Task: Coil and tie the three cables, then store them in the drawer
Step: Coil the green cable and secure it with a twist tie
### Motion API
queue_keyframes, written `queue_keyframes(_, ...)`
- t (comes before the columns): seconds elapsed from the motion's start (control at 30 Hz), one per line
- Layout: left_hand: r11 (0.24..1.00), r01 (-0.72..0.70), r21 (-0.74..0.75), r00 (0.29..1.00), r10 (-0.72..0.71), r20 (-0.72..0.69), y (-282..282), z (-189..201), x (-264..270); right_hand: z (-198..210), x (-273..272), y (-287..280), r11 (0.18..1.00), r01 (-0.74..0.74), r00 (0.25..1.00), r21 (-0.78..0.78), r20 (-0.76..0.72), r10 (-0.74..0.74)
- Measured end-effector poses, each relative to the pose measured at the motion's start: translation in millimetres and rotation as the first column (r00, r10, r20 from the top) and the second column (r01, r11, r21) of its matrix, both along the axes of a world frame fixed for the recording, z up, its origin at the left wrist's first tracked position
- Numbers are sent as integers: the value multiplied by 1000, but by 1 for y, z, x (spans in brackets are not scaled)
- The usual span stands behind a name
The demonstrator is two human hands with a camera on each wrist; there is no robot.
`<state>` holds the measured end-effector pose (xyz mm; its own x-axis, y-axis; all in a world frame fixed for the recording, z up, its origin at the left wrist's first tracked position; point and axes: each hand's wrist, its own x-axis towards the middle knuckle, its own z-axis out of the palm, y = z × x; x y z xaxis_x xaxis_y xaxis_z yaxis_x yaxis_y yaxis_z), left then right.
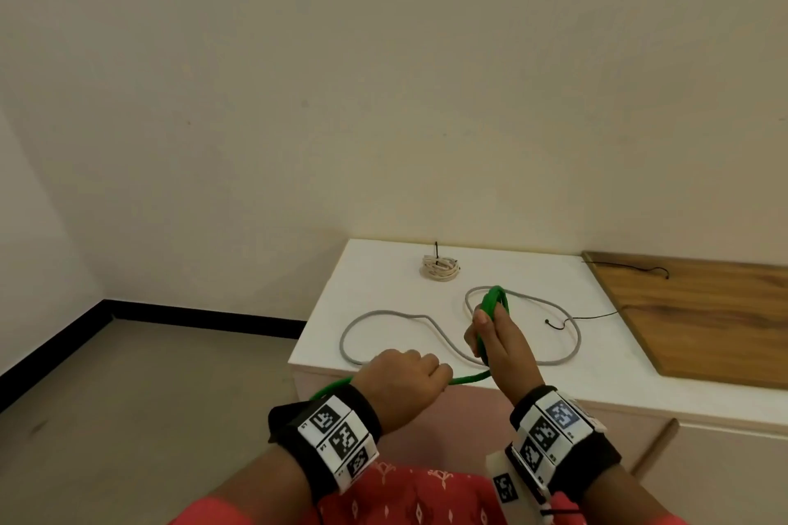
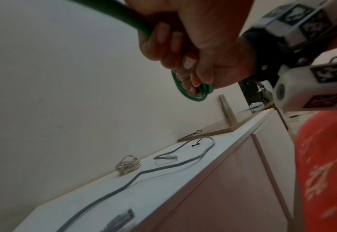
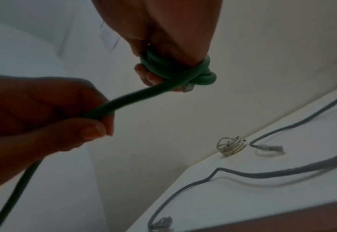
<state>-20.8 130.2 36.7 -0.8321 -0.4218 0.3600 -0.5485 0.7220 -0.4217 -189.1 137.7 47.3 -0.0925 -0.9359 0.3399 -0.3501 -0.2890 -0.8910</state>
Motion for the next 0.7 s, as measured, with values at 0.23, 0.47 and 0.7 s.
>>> queue_keyframes(0.23,1000,2,30,979,4,-205,-17,1,13,-5,1,-2,968,-38,764,249,-617,189)
queue_keyframes(0.47,994,-11,111,942,47,-333,-22,11,21,-3,4,12,889,-176,689,422,-593,417)
queue_keyframes(0.7,915,91,394,842,140,-522,-27,10,21,14,4,20,788,-409,902,461,75,424)
